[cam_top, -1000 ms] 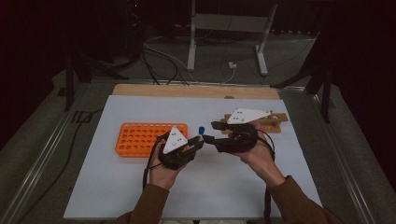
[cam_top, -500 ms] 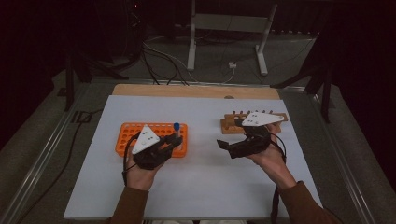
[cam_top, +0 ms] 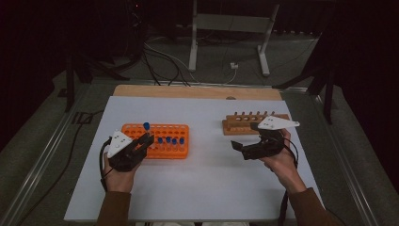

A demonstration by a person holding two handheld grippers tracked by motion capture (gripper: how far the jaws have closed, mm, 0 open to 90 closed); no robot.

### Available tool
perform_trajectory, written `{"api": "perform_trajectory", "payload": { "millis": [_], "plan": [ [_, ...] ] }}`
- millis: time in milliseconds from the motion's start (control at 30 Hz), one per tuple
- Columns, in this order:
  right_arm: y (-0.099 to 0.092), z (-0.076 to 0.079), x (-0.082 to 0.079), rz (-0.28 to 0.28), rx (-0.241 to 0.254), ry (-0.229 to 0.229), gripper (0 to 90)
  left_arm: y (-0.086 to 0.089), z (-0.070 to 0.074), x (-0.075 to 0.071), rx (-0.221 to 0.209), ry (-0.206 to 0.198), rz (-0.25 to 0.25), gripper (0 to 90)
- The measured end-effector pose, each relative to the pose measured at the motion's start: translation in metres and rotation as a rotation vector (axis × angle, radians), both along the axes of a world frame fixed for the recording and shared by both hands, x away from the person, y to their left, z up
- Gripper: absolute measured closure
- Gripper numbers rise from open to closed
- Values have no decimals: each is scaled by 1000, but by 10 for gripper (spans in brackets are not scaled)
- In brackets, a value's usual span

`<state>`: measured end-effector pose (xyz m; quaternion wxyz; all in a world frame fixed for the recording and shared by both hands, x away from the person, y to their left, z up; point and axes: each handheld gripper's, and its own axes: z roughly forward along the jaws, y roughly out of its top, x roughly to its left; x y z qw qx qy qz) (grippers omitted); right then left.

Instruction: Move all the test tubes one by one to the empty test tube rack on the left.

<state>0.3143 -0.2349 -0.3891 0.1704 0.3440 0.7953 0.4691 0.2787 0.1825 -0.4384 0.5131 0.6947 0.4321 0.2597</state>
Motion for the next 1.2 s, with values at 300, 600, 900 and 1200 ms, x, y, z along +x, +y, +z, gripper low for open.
{"api": "perform_trajectory", "payload": {
  "millis": [300,600,900,1200],
  "plan": [
    [-9,-3,-3,1,-2,12,0,-6,-29,18,30,24,18,783],
    [-21,-7,-5,-20,17,-2,0,-7,-58,23,100,106,-3,783],
    [-26,-32,-10,-57,-10,-14,0,-6,-64,21,149,117,-34,788],
    [-37,-63,-28,-129,1,-39,0,1,-62,17,97,168,-14,573]
  ]
}}
